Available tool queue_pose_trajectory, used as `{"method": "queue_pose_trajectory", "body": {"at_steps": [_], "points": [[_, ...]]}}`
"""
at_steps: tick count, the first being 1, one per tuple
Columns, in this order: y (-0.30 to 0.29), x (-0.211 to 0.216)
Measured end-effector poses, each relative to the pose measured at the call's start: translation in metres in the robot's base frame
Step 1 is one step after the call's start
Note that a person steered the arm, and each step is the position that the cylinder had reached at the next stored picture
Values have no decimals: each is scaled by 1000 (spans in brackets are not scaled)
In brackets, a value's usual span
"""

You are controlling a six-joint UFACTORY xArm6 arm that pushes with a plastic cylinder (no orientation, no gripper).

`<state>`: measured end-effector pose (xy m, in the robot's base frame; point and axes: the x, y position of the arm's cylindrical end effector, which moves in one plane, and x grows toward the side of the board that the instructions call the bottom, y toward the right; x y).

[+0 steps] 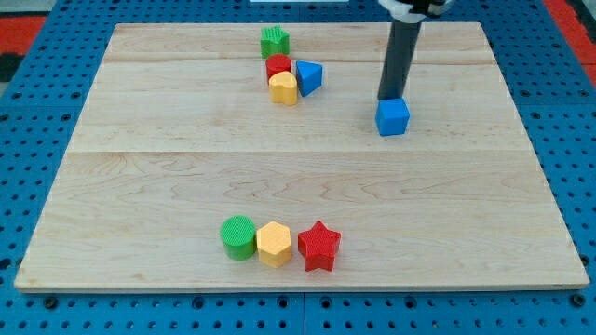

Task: Move the blue cube towards the center right

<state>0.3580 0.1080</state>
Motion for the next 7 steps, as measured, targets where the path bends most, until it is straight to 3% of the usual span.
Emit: {"method": "queue_pose_trajectory", "body": {"at_steps": [3, 4, 7], "points": [[-27, 35], [10, 38], [33, 24]]}}
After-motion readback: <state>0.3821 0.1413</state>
